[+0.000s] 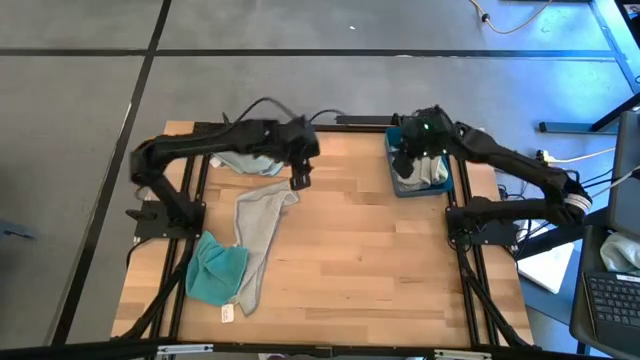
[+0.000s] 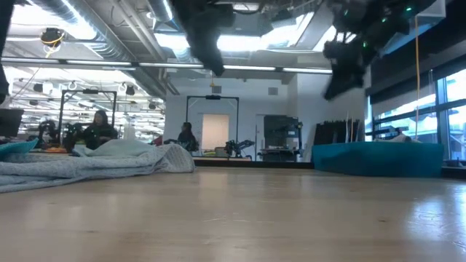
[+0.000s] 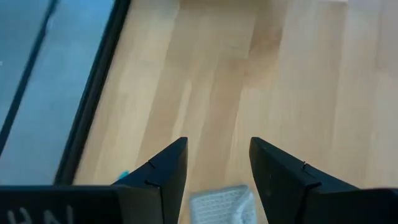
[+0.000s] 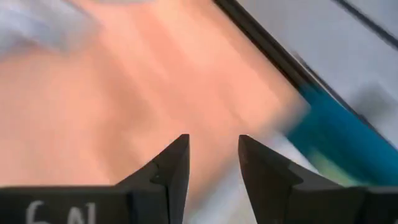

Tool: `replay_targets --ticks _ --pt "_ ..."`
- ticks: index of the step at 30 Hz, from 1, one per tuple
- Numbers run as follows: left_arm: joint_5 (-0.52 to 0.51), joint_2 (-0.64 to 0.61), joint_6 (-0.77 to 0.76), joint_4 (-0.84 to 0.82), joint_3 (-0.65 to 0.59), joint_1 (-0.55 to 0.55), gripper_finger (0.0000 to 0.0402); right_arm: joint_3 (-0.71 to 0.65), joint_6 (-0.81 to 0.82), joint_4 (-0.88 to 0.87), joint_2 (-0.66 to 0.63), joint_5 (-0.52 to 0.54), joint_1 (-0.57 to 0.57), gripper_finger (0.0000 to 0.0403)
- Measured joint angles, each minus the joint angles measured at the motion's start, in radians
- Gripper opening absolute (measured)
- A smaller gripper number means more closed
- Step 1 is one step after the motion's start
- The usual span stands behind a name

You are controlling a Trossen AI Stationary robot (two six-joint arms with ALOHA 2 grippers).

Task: Fold microfiber towels
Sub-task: Fold the grey microfiber cloth

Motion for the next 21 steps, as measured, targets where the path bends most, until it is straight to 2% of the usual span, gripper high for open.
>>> replay_targets --ticks 3,8,13,17,21 --pt "-0.081 -0.105 -0.077 0.123 -0.171 -0.037 0.0165 -0.104 0.005 0.219 -0.058 -0.138 0.082 0.0140" --pt "-0.107 -0.226 -0.189 0.292 -0.410 -0.077 0.0165 -0.285 0.008 0.566 -0.056 -0.175 0.207 0.0140" --pt "-0.108 -0.272 -0.316 0.224 -0.500 -0.079 0.0165 -0.389 0.013 0.860 0.041 -0.173 0.308 0.0140" --pt "-0.073 -0.289 -0.374 0.125 -0.501 -0.104 0.0165 -0.399 0.031 0.953 0.137 -0.171 0.372 0.0140" --pt "-0.079 -0.296 -0.466 -0.026 -0.500 -0.185 0.0165 -0.400 0.035 1.001 0.239 -0.158 0.438 0.0140"
